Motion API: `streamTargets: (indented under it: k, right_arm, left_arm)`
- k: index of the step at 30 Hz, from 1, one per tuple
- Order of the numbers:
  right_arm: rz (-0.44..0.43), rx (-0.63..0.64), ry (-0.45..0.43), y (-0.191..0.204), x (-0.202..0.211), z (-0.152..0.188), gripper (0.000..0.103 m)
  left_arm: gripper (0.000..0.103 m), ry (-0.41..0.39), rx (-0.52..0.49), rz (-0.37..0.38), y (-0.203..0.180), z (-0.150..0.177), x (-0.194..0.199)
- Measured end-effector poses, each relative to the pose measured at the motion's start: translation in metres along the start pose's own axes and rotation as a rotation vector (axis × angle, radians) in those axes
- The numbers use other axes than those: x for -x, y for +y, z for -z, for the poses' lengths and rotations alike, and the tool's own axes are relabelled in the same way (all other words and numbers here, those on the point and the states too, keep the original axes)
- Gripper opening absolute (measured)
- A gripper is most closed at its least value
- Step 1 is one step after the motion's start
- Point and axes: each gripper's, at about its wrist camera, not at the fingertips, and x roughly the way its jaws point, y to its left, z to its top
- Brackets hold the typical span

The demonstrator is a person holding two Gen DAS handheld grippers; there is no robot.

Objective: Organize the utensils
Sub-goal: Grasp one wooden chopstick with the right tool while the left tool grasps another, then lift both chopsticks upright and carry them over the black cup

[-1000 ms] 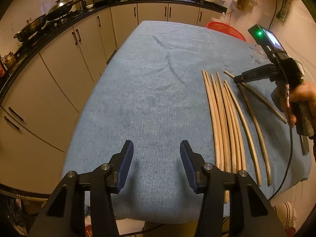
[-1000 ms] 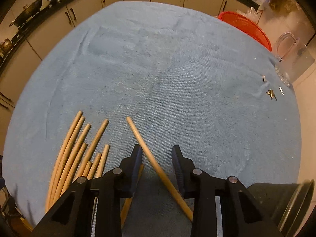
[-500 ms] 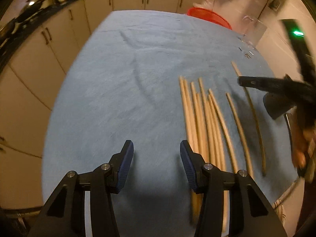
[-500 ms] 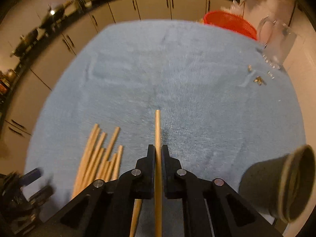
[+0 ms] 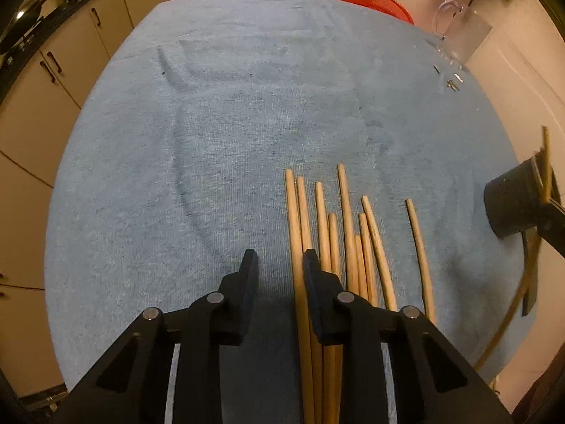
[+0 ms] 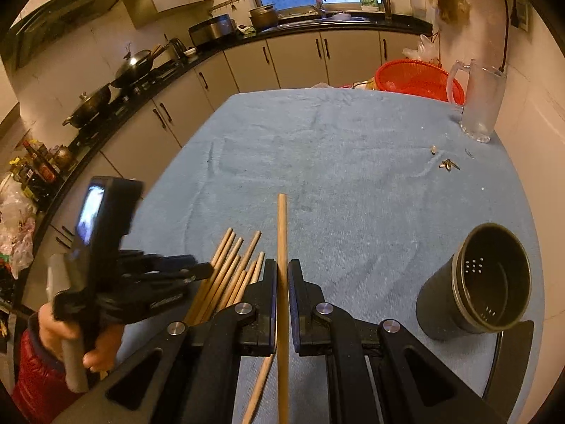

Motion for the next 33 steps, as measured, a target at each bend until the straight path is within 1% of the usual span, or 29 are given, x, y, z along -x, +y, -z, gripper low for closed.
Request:
streamTargets:
  k: [1,4,10,11,12,13,16,19,21,24,28,33]
  right_arm:
    - [-0.003,0.002,-0.001,0.000,0.001,0.001,0.007]
    - [-0.011,0.002,-0.003,0.001,0.003,0.002,0.007]
    - [-0.016,-0.003,-0.003,0.001,-0.001,0.002,0.007]
    - [-0.015,-0.004,-0.005,0.002,-0.001,0.002,0.007]
    - [-0.018,-0.007,-0.009,0.001,0.000,0.002,0.007]
    - [-0.021,-0.010,-0.014,0.001,0.001,0.003,0.007]
    - [-0.039,-0.015,-0.045,0.001,0.009,0.005,0.007]
    - [-0.066,-0.019,-0.088,0.000,0.020,0.009,0.007]
    - [-0.081,-0.018,-0.130,0.002,0.031,0.012,0.007]
    - [-0.087,-0.011,-0.193,0.005,0.046,0.018,0.007]
    - [-0.079,0.003,-0.233,0.010,0.061,0.027,0.007]
    - [-0.081,0.002,-0.277,0.010,0.079,0.033,0.007]
  left_arm:
    - [0.025,0.001,0.006,-0.013,0.001,-0.002,-0.001]
    - [0.024,0.013,0.003,-0.018,0.002,-0.005,-0.005]
    - [0.023,0.017,-0.034,-0.081,-0.009,-0.015,-0.011]
    - [0.020,0.015,-0.032,-0.092,-0.011,-0.016,-0.012]
    - [0.008,0.005,-0.023,-0.109,-0.009,-0.012,-0.009]
    - [0.007,-0.012,-0.019,-0.125,-0.008,-0.011,-0.008]
    - [0.006,-0.037,0.009,-0.095,0.004,-0.003,-0.001]
    - [0.006,-0.110,0.026,-0.055,0.012,0.008,0.024]
    - [0.006,-0.187,0.030,-0.039,0.014,0.017,0.052]
    - [0.006,-0.283,0.021,-0.045,0.010,0.030,0.087]
    - [0.006,-0.391,-0.005,-0.051,0.000,0.042,0.125]
    - [0.006,-0.465,-0.016,-0.038,-0.012,0.055,0.156]
